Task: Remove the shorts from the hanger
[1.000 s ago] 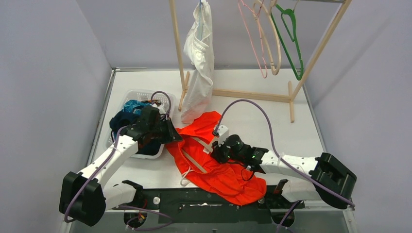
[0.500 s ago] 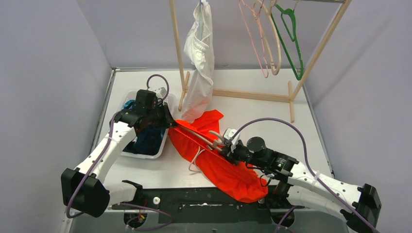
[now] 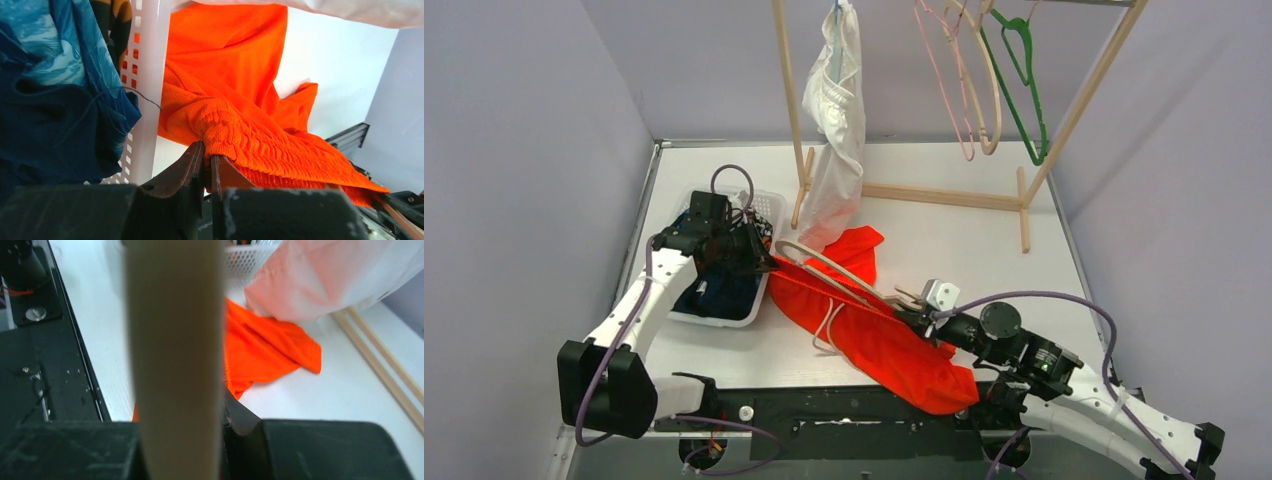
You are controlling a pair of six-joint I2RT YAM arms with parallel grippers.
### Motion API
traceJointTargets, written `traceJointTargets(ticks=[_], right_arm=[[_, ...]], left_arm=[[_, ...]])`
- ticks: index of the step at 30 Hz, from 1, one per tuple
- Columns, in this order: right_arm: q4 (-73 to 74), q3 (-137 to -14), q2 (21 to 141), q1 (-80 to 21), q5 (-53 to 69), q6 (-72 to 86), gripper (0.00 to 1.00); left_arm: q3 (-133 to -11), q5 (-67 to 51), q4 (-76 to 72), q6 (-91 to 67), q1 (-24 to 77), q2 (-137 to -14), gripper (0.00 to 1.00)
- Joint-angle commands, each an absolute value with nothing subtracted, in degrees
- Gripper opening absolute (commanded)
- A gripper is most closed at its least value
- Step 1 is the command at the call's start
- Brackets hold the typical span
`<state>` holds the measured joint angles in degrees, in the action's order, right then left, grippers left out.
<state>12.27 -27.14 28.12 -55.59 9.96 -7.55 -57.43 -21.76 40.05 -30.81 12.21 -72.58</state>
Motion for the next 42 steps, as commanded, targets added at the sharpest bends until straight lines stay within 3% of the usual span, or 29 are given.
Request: traceJointTargets(ticks=[1, 7, 14, 20, 25, 32, 42], right_arm=[[8.5, -26.1, 23.9, -55.6, 8.9, -7.3, 0.0], [3.4, -24.4, 27.0, -55.6, 1.6, -3.3, 0.0], [-3.6, -24.5, 35.6, -55.4, -7.0, -0.4, 0.0], [-7.0, -24.7, 39.8, -55.0, -3.0, 3.8, 0.0], [-10.2, -24.1, 40.5, -54.9, 2.1, 7.4, 0.0], [-12.9, -24.6, 41.7, -54.9, 6.3, 10.5, 0.0], [-16.7, -26.4, 45.9, -55.0, 7.9, 14.7, 0.0]], left_arm=[[-56.0, -24.6, 33.8, -29.3, 9.3, -72.8, 0.0], [-52.7, -30.1, 29.4, -31.3, 10.7, -70.1, 0.02], [-45.9, -21.7, 21.0, -41.9, 21.6, -63.1, 0.43], [-33.7, -20.3, 5.4, -58.3, 23.5, -54.3, 0.59], [-31.1, -20.5, -2.8, -64.1, 25.2, -53.9, 0.6], [-24.8, -11.6, -18.3, -76.6, 32.2, -54.1, 0.61], [-21.5, -6.1, -23.8, -78.7, 37.8, -59.0, 0.57]])
